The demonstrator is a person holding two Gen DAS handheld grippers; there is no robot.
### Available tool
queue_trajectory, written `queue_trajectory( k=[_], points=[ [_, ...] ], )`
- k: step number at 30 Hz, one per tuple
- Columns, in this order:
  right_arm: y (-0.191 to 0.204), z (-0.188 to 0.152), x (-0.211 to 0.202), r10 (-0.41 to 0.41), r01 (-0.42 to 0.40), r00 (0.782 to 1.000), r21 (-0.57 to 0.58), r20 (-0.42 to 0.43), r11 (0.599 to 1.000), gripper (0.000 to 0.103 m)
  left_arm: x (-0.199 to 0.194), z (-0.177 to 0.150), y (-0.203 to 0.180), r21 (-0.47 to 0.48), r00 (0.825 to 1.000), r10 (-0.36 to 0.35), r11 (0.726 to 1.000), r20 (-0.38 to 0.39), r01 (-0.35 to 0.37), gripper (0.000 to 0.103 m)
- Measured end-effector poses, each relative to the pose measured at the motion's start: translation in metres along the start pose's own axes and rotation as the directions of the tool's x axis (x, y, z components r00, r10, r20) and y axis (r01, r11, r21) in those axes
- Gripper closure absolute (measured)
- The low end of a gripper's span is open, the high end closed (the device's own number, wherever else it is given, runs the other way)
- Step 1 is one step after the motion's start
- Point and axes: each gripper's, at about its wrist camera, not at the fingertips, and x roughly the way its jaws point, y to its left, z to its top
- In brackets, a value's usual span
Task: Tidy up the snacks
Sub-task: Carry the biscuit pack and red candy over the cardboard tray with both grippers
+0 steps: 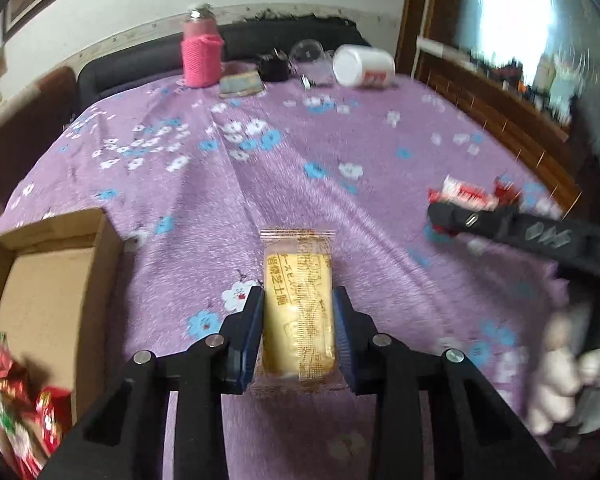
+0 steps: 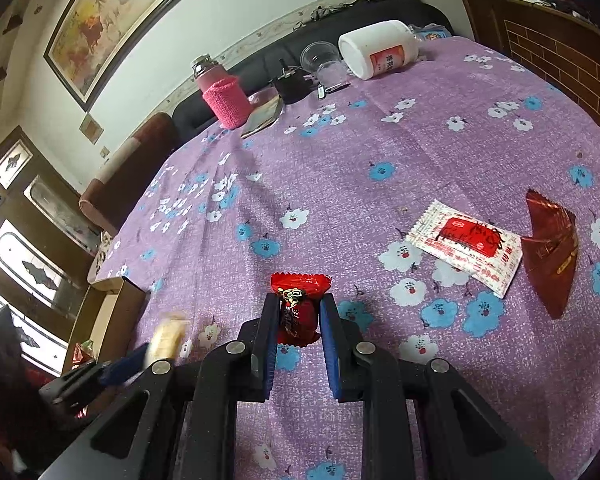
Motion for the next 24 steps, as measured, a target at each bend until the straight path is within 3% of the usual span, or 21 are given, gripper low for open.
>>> queue_trajectory(
  k=[5,9,13,17,24],
  points=[
    [-0.017,-0.006,0.003,0.071,-0.07,0.997,0.086,-0.012,0.994,0.082,-0.076,-0.007,0.019,-0.108,0.996,-0.047,0.993,0.076,0.055,0.07],
    [-0.023,-0.011,0.008,0.093,-0.09,0.995,0.124,-0.018,0.988,0.082,-0.15,-0.017,0.036,-0.139,0.987,0.042,0.99,0.152,-0.021,0.07],
    [-0.022,-0.012,0.006,0.085,-0.084,0.996,0.125,-0.004,0.989,0.082,-0.208,-0.03,0.053,-0.204,0.965,0.148,0.974,0.218,-0.103,0.07],
    [-0.023,-0.013,0.005,0.07,-0.069,0.998,0.125,-0.004,0.99,0.082,-0.24,-0.044,0.061,-0.264,0.946,0.215,0.953,0.243,-0.149,0.07],
    [-0.024,-0.013,0.004,0.054,-0.053,0.999,0.127,-0.004,0.99,0.082,-0.272,-0.064,0.05,-0.292,0.933,0.231,0.945,0.277,-0.148,0.07]
  ],
)
